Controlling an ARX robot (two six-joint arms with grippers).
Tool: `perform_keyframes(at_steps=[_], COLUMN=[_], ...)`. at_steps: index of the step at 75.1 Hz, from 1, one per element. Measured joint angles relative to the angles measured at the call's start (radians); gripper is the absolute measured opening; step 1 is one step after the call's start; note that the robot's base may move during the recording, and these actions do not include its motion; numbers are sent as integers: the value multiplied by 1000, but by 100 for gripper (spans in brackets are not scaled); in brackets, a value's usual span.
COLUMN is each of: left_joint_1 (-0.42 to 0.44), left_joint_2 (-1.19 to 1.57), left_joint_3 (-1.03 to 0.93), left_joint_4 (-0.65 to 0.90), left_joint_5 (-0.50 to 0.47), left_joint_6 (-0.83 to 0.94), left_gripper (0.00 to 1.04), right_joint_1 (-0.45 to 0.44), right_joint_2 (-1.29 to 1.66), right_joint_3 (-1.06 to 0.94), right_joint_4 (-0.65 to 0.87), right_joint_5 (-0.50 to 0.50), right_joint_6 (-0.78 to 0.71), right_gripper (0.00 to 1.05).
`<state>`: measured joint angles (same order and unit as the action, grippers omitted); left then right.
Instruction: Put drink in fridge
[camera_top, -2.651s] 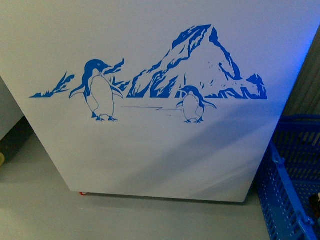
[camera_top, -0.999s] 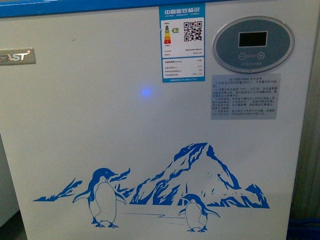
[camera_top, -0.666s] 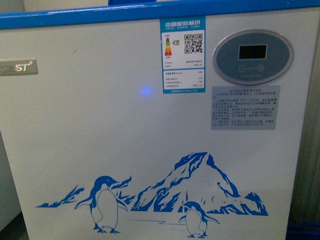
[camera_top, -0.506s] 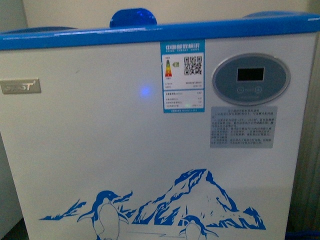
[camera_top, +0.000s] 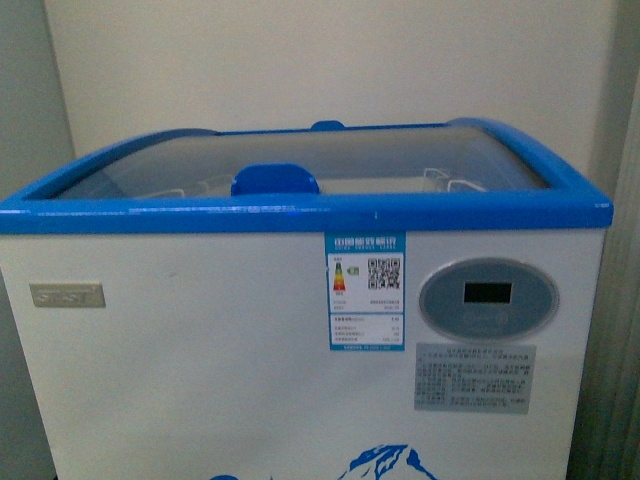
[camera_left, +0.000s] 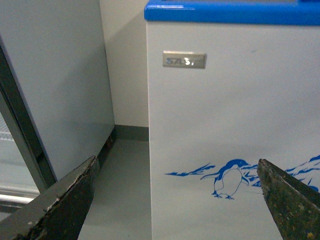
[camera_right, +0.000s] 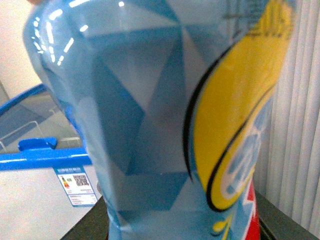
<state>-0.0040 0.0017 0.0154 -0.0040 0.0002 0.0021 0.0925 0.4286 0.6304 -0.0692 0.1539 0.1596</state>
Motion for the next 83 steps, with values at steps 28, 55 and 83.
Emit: perform_keyframes(at_steps=[28,55,83], left_joint_1=[5,-3,-196], left_joint_2=[27,749,1448], left_joint_3=[24,261,869], left_joint_4=[-63,397,497], left_joint_5=[36,187,417], left_joint_6=[-53,-270,373], left_gripper=[97,97,97], right_joint_1=[0,0,0], right_joint_2=[1,1,1], right_joint_3=[0,0,0], right_joint_4=[0,0,0], right_joint_5=[0,0,1], right_joint_6=[0,0,0], right_gripper=[41,41,41])
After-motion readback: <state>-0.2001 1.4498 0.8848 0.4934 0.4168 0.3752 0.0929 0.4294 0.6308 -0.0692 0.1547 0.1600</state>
